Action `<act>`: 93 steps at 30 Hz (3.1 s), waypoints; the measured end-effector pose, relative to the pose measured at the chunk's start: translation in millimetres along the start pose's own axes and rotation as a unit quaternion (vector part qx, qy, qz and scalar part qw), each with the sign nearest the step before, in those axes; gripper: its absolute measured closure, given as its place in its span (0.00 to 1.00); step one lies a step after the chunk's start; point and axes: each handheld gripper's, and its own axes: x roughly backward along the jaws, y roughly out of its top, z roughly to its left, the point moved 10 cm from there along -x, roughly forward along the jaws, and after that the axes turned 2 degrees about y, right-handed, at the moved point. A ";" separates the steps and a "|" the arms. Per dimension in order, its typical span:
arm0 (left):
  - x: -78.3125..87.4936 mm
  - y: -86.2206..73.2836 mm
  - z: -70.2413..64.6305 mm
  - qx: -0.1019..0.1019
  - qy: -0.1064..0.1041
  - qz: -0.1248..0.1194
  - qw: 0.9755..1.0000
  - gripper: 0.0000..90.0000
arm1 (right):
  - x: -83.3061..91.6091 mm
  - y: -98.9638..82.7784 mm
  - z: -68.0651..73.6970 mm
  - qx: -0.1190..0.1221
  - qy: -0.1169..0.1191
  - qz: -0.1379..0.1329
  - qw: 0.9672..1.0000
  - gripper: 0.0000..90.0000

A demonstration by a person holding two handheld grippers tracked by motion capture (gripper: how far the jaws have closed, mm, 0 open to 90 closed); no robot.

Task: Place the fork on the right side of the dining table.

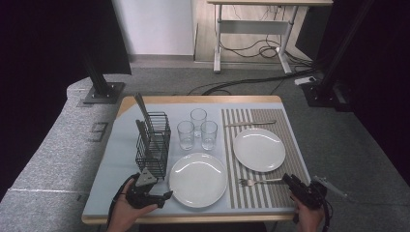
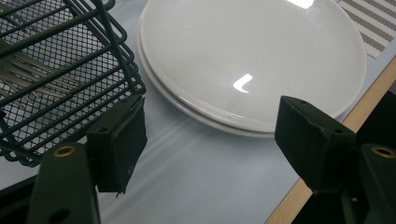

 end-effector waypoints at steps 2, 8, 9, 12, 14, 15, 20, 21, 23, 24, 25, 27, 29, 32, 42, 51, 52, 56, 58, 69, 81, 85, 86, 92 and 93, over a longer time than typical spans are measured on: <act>0.2 0.0 0.2 0.000 0.000 0.000 1.000 0.28 | 0.0 -0.2 -0.3 0.000 -0.001 0.002 1.000 0.63; -0.1 -0.1 0.3 0.001 0.000 0.000 1.000 0.28 | 0.3 -0.3 -1.9 -0.003 -0.008 0.005 1.000 0.61; -0.3 -0.2 0.4 0.001 0.000 0.000 1.000 0.28 | 0.1 -0.1 -2.3 -0.003 -0.009 0.006 1.000 0.60; -0.6 -0.4 0.8 0.001 0.001 0.000 1.000 0.28 | 0.1 0.3 -3.3 -0.003 -0.012 0.007 1.000 0.59; -0.6 -0.3 0.8 0.001 0.001 0.000 1.000 0.28 | 0.2 0.7 -3.7 -0.005 -0.012 0.007 1.000 0.59; -0.6 -0.3 0.8 0.001 0.001 0.000 1.000 0.28 | 0.3 0.9 -4.1 -0.005 -0.014 0.007 1.000 0.59; -0.5 -0.3 0.8 0.001 0.001 0.000 1.000 0.28 | 0.4 0.8 -2.9 -0.008 -0.010 0.008 1.000 0.59; -0.5 -0.2 0.7 0.001 0.001 0.000 1.000 0.28 | 0.4 0.9 -2.9 -0.008 -0.010 0.007 1.000 0.58; -0.5 -0.2 0.6 0.001 0.001 0.000 1.000 0.28 | 0.5 1.7 -2.9 -0.010 -0.009 0.004 1.000 0.58; -0.5 -0.2 0.6 0.001 0.001 0.000 1.000 0.28 | 0.6 2.1 -2.8 -0.011 -0.008 0.004 1.000 0.58; -0.6 -0.3 0.8 0.001 0.001 0.000 1.000 0.28 | 0.8 2.5 -2.6 -0.011 -0.007 0.003 1.000 0.58; -0.7 -0.5 1.0 0.001 0.001 0.000 1.000 0.28 | 1.2 3.2 -1.5 -0.012 -0.003 0.003 1.000 0.58; -0.8 -0.5 1.2 0.002 0.000 0.000 1.000 0.28 | 1.6 4.7 0.0 -0.012 0.001 0.000 1.000 0.58; -1.3 -1.0 2.0 0.003 -0.001 0.000 1.000 0.28 | 1.3 7.1 2.7 -0.008 0.007 -0.003 1.000 0.58; -3.3 -2.6 3.6 0.008 -0.004 0.001 1.000 0.28 | -6.9 15.5 21.2 0.010 0.030 -0.009 0.999 0.58; -6.8 -2.8 0.2 0.004 -0.007 0.003 1.000 0.28 | -15.3 22.1 40.0 0.026 0.055 -0.011 0.998 0.55; -6.8 -2.6 -0.1 0.004 -0.007 0.002 1.000 0.28 | -16.4 22.9 41.7 0.028 0.056 -0.011 0.998 0.55; -7.2 -3.1 0.0 0.002 -0.005 0.003 1.000 0.28 | -22.9 24.4 49.1 0.034 0.063 -0.008 0.997 0.53; -7.5 -3.6 0.6 0.001 -0.004 0.004 1.000 0.28 | -27.6 23.9 53.1 0.041 0.065 -0.005 0.997 0.53; -3.9 -0.8 0.2 -0.001 -0.001 0.000 1.000 0.28 | -44.3 23.7 86.3 0.069 0.100 0.011 0.992 0.46; 7.4 1.2 4.8 0.002 0.010 -0.010 1.000 0.28 | -51.7 24.0 122.8 0.124 0.123 0.006 0.985 0.42; 6.7 0.2 5.6 0.003 0.010 -0.009 1.000 0.28 | -57.4 27.5 129.0 0.130 0.127 0.006 0.983 0.42; 7.3 0.3 5.6 0.003 0.010 -0.008 1.000 0.28 | -58.6 28.0 131.2 0.132 0.128 0.006 0.983 0.42; 10.1 1.5 5.6 0.003 0.012 -0.012 1.000 0.28 | -63.9 28.6 144.1 0.142 0.139 0.012 0.980 0.42; 10.2 1.5 5.5 0.003 0.012 -0.013 1.000 0.28 | -64.6 28.8 145.9 0.143 0.140 0.012 0.980 0.42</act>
